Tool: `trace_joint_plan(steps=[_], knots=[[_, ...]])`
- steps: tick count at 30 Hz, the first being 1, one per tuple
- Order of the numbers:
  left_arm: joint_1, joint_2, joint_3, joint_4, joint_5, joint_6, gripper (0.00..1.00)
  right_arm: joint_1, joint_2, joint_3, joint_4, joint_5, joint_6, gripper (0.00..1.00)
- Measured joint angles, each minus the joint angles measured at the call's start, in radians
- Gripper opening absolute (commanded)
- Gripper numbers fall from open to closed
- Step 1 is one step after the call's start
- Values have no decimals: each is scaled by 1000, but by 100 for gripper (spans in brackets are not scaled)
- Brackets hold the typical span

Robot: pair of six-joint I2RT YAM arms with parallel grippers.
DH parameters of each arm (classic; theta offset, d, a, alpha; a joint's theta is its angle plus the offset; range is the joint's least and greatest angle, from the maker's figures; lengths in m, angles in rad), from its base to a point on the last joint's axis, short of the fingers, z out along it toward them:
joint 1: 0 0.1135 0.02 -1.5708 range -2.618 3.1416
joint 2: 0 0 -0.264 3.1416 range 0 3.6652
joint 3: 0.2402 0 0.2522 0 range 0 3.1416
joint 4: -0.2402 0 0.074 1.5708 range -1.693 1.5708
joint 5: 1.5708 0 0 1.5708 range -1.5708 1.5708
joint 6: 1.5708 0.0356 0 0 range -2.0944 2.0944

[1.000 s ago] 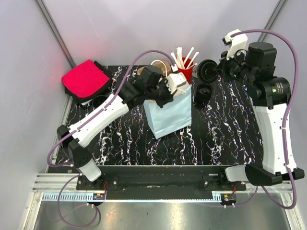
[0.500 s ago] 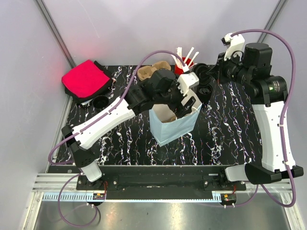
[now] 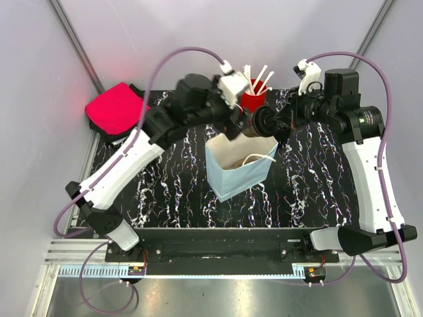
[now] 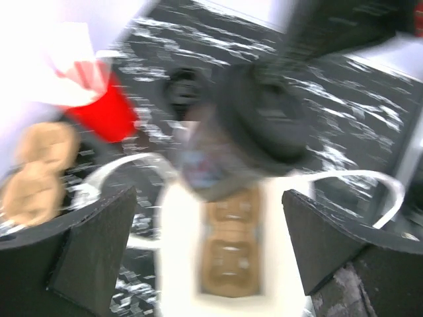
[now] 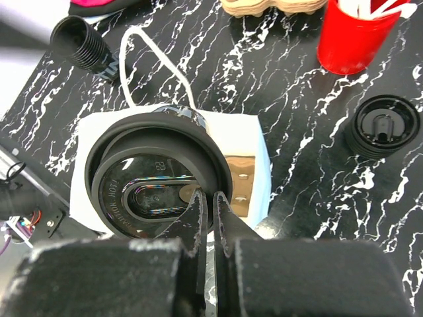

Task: Pack the takeout coffee

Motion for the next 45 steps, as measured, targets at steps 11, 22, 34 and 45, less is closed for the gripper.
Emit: trace_joint_plan(steps=[11,22,34,45], knots=[[197,-85,-151,128,-11,45,99,82,9,-54,0,14,4,0],[248,-11,-162,166,76,47,99,178,97,-62,0,80,-25,0],[291,65,-166,190,151,38,77,238,154,-101,-1,137,-51,0],[315,87,-190,209,190,19,46,300,204,-127,1,180,-69,0]])
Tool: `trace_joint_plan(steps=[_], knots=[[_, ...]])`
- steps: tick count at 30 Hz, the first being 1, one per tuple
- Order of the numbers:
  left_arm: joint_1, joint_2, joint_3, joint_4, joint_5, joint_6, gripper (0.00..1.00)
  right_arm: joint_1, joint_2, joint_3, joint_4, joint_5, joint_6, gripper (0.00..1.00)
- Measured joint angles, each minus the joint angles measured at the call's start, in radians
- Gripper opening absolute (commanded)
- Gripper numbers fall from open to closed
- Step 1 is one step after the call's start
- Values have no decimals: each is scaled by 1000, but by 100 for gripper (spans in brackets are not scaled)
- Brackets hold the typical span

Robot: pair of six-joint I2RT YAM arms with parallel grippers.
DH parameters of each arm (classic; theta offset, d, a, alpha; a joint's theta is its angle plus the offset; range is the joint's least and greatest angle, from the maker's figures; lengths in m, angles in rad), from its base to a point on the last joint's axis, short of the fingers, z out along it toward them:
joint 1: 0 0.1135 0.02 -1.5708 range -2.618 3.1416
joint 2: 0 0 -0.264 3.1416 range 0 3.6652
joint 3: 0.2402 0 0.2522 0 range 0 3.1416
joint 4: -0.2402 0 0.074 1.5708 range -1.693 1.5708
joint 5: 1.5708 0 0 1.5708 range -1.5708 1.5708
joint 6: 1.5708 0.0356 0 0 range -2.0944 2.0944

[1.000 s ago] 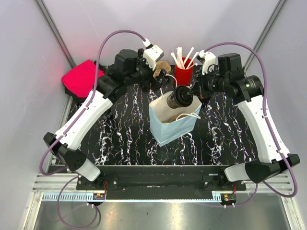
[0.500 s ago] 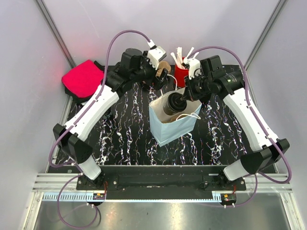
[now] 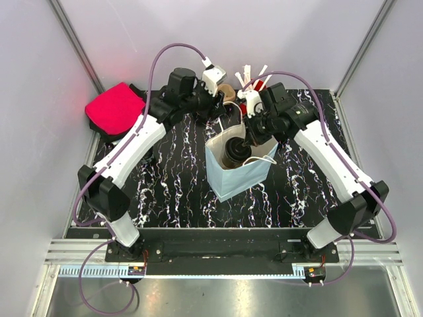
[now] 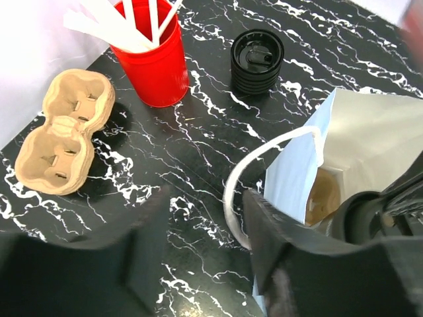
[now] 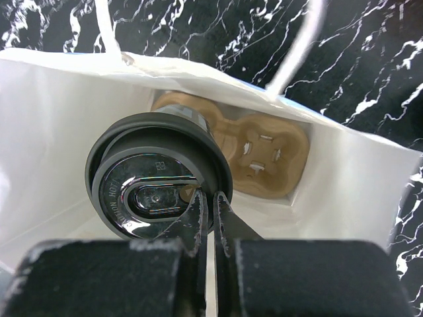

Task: Pack the takeout coffee

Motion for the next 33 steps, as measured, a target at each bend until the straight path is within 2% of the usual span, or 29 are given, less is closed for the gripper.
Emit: trace_joint_plan(steps=[4,8,15,33], knots=[[3,7,-4,7,9,-11,36,23,27,-4,1,8,-5,0],[6,16,-6,22,13,-27,20,43,40,-13,7,10,-11,0],[19,41,-6,51,-8,-71,5,66,40,-53,21,26,-22,0],[28,60,-26,95,-57,-126,0,104,51,-89,20,53,-50,0]])
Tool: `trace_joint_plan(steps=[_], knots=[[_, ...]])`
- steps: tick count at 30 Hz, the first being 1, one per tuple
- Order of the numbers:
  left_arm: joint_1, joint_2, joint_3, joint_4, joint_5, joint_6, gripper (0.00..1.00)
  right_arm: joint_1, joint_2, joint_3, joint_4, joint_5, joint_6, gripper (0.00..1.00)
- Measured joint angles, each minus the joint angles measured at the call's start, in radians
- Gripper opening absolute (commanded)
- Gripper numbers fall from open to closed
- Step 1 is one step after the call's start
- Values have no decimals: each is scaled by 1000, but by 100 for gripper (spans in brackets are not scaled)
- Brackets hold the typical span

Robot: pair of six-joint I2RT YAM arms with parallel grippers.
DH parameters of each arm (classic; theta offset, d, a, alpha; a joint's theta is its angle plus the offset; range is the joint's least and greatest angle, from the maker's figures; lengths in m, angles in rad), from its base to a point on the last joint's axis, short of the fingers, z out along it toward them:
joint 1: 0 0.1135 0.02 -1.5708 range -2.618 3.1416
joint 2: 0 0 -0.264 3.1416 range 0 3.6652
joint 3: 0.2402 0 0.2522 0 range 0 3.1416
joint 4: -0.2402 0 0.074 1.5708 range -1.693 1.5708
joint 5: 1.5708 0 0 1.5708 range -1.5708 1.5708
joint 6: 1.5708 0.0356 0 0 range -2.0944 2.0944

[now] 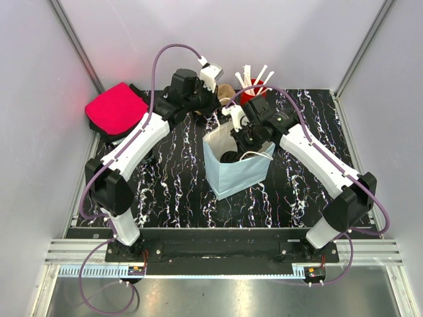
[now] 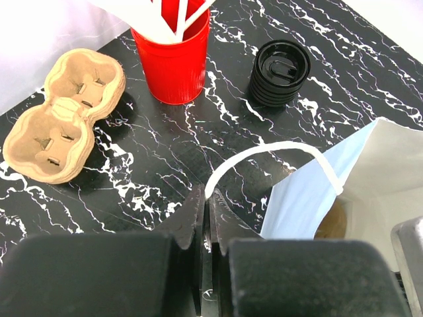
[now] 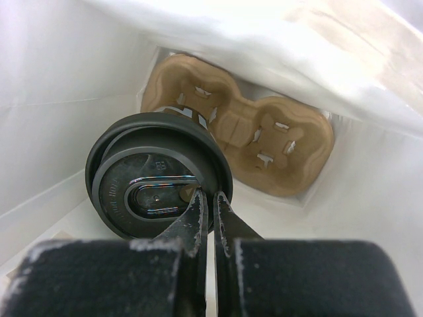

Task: Pack the takeout coffee

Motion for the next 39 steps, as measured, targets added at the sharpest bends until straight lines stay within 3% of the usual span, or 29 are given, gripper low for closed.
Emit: trace_joint_plan(steps=[39], knots=[[0,0,-28,20,4,-56,0,2,0,-20,47,53,-3,0]])
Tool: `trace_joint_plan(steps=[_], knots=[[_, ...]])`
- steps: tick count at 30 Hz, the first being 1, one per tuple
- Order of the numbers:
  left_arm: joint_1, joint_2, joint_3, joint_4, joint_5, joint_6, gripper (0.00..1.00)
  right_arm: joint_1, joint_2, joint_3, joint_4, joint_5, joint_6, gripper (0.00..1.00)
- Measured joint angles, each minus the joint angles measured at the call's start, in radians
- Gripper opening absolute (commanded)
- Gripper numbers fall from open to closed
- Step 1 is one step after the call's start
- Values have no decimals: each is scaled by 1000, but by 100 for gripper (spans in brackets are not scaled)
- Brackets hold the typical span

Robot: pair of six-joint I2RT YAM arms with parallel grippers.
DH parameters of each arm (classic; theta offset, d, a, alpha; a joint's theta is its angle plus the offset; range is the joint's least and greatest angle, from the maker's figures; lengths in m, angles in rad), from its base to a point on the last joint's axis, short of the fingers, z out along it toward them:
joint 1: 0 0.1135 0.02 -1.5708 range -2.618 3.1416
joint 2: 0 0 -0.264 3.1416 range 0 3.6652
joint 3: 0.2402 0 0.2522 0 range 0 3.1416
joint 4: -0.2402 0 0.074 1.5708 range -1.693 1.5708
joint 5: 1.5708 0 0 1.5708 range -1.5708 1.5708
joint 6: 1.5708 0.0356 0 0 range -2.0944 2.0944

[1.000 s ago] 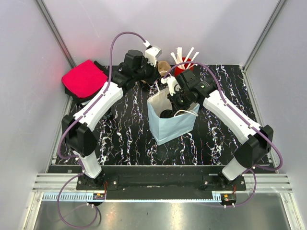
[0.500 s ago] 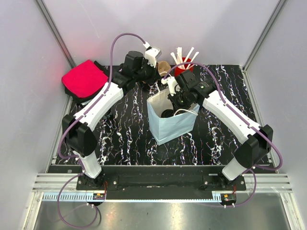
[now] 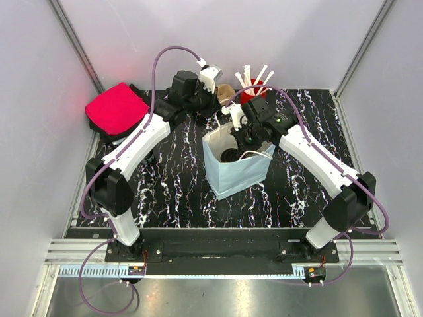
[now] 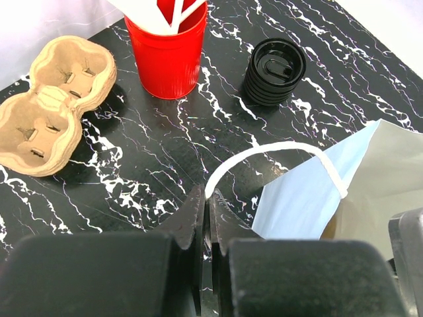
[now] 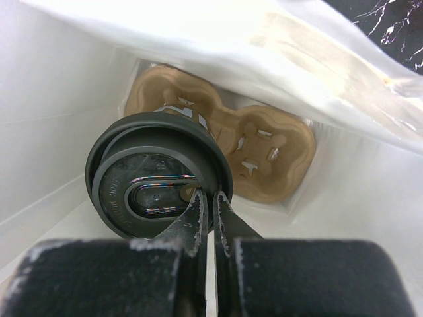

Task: Pack the takeout coffee

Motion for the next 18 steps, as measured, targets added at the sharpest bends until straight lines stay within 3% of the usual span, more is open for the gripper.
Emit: trace_joint_plan(steps=[18], knots=[[0,0,-23,14,1,-18,0,0,0,-15,15,25,0,0]])
